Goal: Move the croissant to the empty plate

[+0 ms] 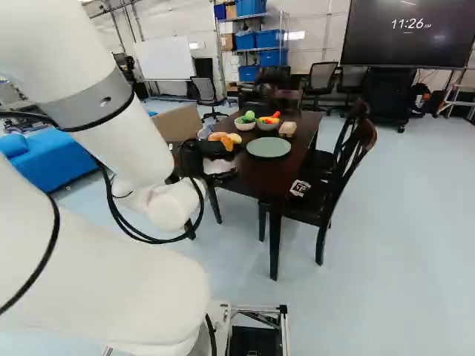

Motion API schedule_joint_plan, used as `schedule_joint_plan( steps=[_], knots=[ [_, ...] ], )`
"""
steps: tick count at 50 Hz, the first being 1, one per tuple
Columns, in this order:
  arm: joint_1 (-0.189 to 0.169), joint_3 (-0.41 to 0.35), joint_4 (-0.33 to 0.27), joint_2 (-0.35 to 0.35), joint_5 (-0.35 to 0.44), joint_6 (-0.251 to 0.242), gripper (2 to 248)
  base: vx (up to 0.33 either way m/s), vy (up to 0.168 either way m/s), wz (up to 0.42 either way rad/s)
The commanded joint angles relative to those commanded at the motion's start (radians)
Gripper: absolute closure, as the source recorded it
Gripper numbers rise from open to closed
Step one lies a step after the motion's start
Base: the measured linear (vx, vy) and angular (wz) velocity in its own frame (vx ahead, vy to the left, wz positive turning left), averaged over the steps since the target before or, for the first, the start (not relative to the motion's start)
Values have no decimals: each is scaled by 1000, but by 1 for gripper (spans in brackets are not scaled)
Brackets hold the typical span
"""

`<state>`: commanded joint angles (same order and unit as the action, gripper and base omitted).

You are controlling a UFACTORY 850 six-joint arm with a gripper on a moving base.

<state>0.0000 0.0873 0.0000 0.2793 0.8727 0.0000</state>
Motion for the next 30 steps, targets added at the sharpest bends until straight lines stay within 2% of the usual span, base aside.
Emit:
schedule_joint_plan(
  steps=[30],
  knots=[
    [0, 0, 0, 0, 0, 0, 3, 120, 0, -11]
  ],
)
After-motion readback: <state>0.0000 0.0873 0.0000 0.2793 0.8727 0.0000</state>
